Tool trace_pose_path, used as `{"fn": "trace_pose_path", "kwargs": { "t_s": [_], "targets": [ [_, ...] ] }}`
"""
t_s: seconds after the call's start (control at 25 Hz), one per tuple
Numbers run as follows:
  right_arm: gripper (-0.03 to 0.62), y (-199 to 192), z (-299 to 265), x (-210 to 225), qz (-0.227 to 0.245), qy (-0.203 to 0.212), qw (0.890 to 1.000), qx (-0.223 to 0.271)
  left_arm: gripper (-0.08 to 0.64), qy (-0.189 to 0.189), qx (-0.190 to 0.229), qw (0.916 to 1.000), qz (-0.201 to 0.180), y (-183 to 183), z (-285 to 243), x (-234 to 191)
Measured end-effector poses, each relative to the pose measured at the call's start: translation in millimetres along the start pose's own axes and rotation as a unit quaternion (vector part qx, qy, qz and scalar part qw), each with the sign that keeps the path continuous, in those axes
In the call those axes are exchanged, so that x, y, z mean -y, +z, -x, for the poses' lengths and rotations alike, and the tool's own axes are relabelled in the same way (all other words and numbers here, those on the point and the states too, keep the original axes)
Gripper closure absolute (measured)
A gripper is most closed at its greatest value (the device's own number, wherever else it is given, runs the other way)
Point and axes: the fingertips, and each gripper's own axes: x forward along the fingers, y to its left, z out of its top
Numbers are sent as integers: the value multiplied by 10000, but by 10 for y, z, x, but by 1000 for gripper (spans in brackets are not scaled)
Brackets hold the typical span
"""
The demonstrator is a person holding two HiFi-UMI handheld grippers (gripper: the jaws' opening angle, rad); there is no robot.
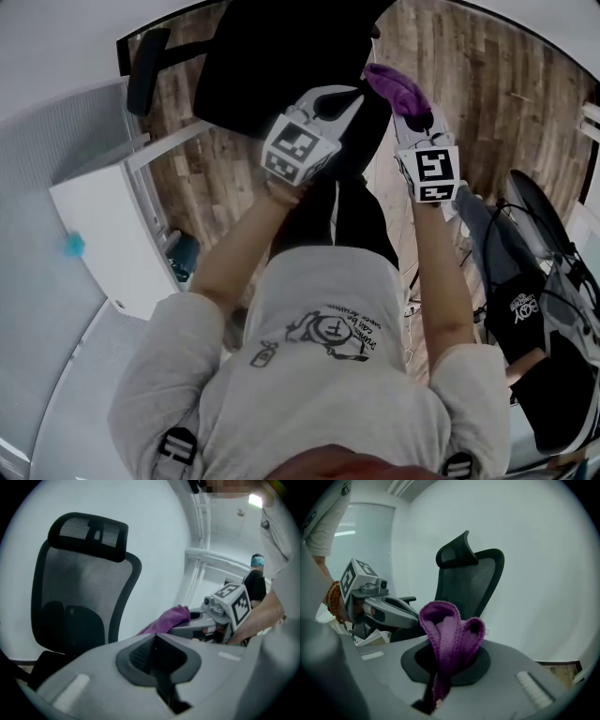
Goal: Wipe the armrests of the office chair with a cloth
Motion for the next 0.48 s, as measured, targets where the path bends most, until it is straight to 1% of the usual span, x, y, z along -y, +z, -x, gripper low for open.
{"fn": "trace_pose_path", "kwargs": {
  "t_s": [0.16,0.24,0.36,0.48],
  "targets": [
    [565,-179,-194,-51,169,139,9992,-341,558,3,-64,10000,52,-97,-65,-77],
    [565,-300,-304,-106,153,277,9978,-587,558,37,-44,10000,29,-139,-58,-132],
    [565,-517,-444,-181,-85,549,9940,-942,558,44,-55,9999,80,-203,-53,-188],
    [565,-567,-489,-204,-288,665,9925,-987,558,32,-84,9999,140,-244,-17,-214]
  ]
}}
